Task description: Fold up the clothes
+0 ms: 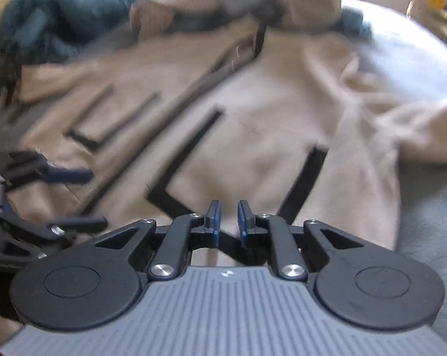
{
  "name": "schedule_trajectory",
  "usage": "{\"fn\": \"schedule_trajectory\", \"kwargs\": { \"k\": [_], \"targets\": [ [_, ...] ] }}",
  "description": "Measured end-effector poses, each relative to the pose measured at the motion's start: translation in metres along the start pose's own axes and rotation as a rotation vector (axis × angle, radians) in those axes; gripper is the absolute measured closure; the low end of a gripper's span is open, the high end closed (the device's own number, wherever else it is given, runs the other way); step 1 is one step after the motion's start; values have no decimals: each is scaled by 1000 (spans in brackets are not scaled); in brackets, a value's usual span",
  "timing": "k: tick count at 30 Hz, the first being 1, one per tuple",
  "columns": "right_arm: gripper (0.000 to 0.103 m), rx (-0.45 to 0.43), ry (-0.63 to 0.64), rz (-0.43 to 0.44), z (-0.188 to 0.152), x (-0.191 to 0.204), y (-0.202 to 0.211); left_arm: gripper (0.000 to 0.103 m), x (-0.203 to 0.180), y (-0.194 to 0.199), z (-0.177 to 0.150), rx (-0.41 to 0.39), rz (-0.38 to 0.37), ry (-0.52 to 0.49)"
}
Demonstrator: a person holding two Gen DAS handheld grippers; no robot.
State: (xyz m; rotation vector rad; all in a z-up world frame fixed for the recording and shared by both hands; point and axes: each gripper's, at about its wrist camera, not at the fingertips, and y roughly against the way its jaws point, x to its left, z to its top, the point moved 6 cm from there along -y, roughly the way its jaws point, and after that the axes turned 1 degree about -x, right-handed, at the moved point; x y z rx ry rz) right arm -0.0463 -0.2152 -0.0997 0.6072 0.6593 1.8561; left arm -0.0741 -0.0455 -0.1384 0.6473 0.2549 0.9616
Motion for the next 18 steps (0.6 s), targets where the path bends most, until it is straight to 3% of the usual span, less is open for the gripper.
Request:
{"fn": "schedule_trajectory", "kwargs": {
  "k": [2,4,6,7,8,14,18],
  "targets": [
    [90,-43,61,72,0,19,17,41,3,-4,-2,21,4,-7],
    [90,-15,121,145,-12,38,19,41,6,-8,-5,28,-13,22],
    [92,53,198,157,-37,52,8,40,7,-10,-7,29,-26,31],
    [92,80,250,120,-52,55,-2,40,8,-11,-8,30,-29,33],
    [91,46,292,101,-60,58,-4,40,8,-11,-8,29,-28,34],
    [90,-30,368,95,-56,80,25,39,8,-10,-8,34,-31,32],
    [90,12,331,85,-78,71,12,39,6,-9,-6,32,-20,16]
  ]
}}
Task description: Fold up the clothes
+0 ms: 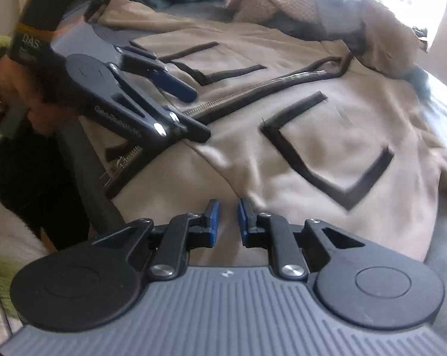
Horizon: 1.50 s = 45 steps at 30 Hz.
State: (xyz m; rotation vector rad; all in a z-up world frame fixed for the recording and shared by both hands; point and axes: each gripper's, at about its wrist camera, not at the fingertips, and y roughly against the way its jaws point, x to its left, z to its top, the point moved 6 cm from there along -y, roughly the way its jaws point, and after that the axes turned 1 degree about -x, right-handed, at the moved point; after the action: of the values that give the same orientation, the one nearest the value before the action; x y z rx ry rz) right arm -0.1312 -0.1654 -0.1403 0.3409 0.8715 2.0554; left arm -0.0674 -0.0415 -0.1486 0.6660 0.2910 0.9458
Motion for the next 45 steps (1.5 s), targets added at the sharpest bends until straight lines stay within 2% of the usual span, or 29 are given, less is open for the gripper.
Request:
{"fn": "schedule_trajectory", "kwargs": {
  "k": [2,5,7,8,10,13,16,20,22,26,27,28,32,34,37,40,43,45],
  "targets": [
    [90,-27,-59,2,3,-7,12,39,-1,5,4,-4,11,-6],
    [89,-107,-134,-96,6,-33,41,41,-2,13,14,-39,24,-4],
    [89,-114,-222,-191,-6,-60,48,41,-10,12,23,-63,7,-9],
    [89,-94,-269,-211,-19,-67,47,41,-15,8,26,-61,-10,-16],
    [89,-35,-368,-220,-42,-85,33,41,-27,-3,29,-37,-37,-39],
    [89,-67,-414,-195,-38,-88,46,41,-37,-16,28,-3,-22,-86],
    [84,-161,-464,-223,-26,-109,69,41,-35,-16,37,-9,-46,-52],
    [77,-258,-660,-294,-26,-172,84,41,-36,-28,56,-8,-79,0],
    [76,-297,-787,-323,-36,-208,93,41,-46,-39,71,-15,-97,-6],
    [70,-415,-1041,-355,-60,-283,120,41,-77,-68,109,-44,-137,-58],
    [65,-443,-1096,-361,-66,-301,126,39,-87,-76,119,-52,-149,-66],
    [61,-464,-1136,-356,-69,-318,129,35,-97,-85,131,-59,-160,-71],
    [58,-528,-1268,-344,-77,-382,140,35,-135,-124,173,-67,-213,-73],
    [55,-546,-1338,-346,-81,-410,145,35,-152,-144,187,-68,-212,-85],
    [53,-578,-1428,-268,-78,-444,138,35,-175,-171,204,-70,-205,-105],
    [49,-581,-1467,-317,-75,-468,138,35,-188,-191,215,-71,-197,-92],
    [42,-526,-1483,-299,-67,-482,126,35,-196,-205,221,-68,-194,-83],
    [38,-506,-1481,-371,-64,-485,124,35,-201,-213,222,-62,-188,-86]
  ]
}}
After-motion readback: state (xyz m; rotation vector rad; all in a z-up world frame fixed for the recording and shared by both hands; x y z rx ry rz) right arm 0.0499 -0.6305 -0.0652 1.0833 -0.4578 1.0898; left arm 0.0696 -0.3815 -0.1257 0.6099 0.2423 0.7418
